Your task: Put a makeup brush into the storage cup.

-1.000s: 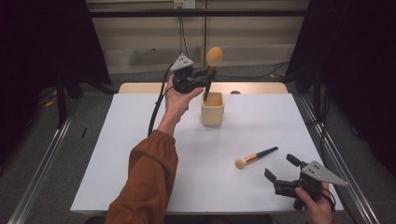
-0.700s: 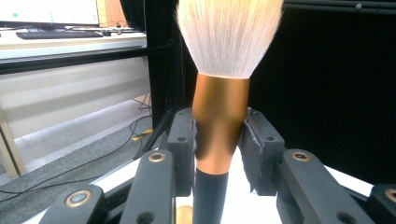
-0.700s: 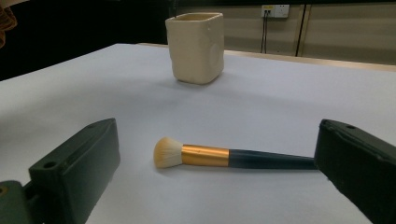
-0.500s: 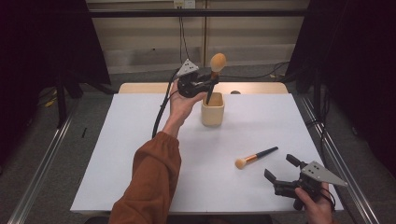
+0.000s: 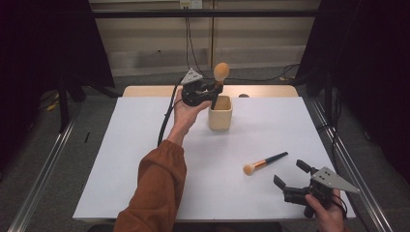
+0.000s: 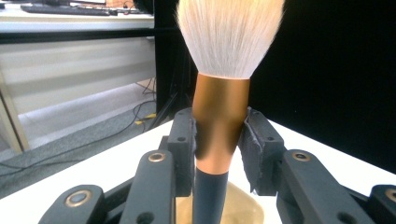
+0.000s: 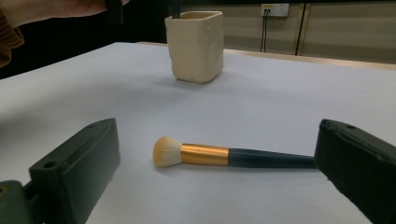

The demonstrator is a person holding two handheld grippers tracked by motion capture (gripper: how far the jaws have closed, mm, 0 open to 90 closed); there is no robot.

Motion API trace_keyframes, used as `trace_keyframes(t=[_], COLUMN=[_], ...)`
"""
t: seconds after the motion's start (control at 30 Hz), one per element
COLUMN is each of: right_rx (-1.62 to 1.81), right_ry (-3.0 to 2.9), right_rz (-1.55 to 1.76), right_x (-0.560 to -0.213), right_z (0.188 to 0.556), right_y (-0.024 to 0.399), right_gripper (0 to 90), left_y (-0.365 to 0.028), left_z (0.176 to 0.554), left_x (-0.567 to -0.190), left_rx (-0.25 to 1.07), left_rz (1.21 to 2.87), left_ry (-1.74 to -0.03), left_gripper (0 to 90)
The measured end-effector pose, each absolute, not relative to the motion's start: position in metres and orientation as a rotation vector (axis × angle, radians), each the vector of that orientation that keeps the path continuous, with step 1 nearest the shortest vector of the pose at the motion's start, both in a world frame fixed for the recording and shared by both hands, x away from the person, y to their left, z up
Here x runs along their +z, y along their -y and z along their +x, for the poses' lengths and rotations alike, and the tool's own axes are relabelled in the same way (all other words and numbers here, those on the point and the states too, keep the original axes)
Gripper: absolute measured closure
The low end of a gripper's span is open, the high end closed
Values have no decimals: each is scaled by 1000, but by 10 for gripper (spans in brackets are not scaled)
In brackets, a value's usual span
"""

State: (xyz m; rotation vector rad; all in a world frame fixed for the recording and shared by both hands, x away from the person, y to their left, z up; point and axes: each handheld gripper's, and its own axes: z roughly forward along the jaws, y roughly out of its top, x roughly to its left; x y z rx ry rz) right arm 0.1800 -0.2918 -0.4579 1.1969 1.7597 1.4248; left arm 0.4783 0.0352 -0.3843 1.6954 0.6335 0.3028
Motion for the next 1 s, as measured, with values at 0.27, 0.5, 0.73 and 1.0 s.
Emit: trace_keyframes(t=[0.27,0.5,0.73,1.0], right_rx=[1425,1420,1418,1414], right_ry=[-1762,-1770,-1780,-1785], right_rz=[1190,1189,1184,1180], right_x=[-458,-458,-459,-459], right_z=[180,181,181,181], right_y=[291,290,290,289], right_gripper=[1,1,1,1], left_y=[-38,-39,-41,-47], left_z=[477,476,476,476], left_x=[-397,-408,-415,-418], left_rx=[291,289,271,265], left_rz=[1724,1741,1758,1724], left_ry=[-647,-665,-696,-719], left_gripper=[676,676,674,572])
